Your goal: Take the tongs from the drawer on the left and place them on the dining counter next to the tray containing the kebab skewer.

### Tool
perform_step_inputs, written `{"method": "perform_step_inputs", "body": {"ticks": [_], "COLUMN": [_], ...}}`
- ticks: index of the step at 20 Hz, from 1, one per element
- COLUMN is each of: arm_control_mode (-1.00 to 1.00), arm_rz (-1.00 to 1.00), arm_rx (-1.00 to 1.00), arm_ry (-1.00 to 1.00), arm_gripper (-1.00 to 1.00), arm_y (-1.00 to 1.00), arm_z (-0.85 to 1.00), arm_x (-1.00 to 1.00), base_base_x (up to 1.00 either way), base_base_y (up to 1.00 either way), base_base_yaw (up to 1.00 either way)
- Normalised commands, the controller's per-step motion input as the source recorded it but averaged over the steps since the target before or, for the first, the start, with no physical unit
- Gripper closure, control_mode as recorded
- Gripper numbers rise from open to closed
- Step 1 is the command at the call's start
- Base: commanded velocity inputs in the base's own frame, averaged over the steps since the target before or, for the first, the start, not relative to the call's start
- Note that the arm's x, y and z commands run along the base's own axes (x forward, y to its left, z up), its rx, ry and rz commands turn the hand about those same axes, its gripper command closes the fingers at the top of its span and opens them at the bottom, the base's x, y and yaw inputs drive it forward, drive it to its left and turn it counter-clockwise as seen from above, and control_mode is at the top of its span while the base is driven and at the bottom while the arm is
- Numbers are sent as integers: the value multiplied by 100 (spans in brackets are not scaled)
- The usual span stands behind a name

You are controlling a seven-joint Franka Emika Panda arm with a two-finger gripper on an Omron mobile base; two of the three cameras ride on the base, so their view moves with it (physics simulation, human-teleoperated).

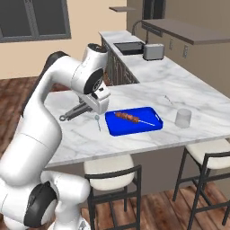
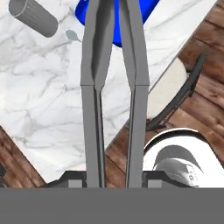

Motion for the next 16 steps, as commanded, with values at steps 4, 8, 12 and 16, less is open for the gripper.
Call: {"method": "perform_step_inputs", "body": {"ticks": [4, 8, 12, 16], "arm_control_mode": [-100, -100, -100, -100], "arm_rz": [23, 21, 27, 21], "arm_rx": [-35, -36, -15, 7], "arm_ry": [8, -3, -17, -22], "arm_gripper": [100, 100, 100, 100], "arm_y": [25, 30, 20, 0], "arm_z": [-61, -56, -42, -36], "arm_x": [20, 0, 0, 5], "base_base_x": [0, 0, 0, 0], "base_base_y": [0, 0, 0, 0], "base_base_yaw": [0, 0, 0, 0]}}
